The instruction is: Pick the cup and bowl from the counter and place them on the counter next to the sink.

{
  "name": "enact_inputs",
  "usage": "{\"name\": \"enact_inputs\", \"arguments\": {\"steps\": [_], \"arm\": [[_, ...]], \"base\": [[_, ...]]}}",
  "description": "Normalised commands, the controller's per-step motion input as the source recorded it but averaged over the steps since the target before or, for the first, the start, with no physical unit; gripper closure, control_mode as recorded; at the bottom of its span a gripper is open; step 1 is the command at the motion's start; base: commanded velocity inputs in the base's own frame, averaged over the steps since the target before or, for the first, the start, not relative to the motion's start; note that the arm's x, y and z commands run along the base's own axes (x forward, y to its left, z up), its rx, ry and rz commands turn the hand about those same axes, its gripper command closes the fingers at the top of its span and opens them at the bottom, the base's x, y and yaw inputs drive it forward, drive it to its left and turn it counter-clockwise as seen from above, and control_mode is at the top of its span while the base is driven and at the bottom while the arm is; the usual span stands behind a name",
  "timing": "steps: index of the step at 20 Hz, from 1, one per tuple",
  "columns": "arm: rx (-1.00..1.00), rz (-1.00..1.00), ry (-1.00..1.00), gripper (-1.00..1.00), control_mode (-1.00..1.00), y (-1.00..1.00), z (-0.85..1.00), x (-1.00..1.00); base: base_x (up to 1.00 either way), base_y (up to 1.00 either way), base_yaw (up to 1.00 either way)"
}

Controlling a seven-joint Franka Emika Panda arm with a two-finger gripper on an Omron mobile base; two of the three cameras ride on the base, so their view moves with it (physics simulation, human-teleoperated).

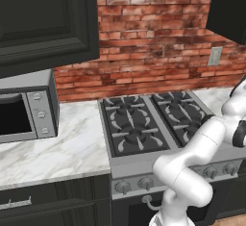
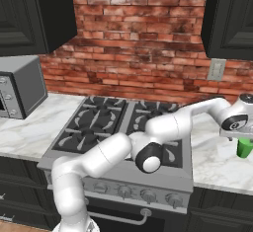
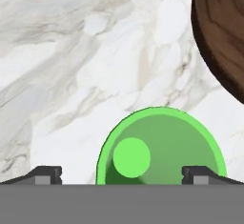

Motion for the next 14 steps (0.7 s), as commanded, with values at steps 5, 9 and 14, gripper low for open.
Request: {"name": "enact_inputs", "arguments": {"steps": [5,9,14], "arm": [[0.03,0.02,0.03,-1.00,-1.00,0.00,-0.21,0.01],[0.05,0.02,0.03,-1.00,-1.00,0.00,-0.16,0.00],[0.00,0.00,0.00,1.00,-1.00,0.00,-0.01,0.00]], "base": [[0.00,0.00,0.00],[0.00,0.00,0.00],[0.00,0.00,0.00]]}}
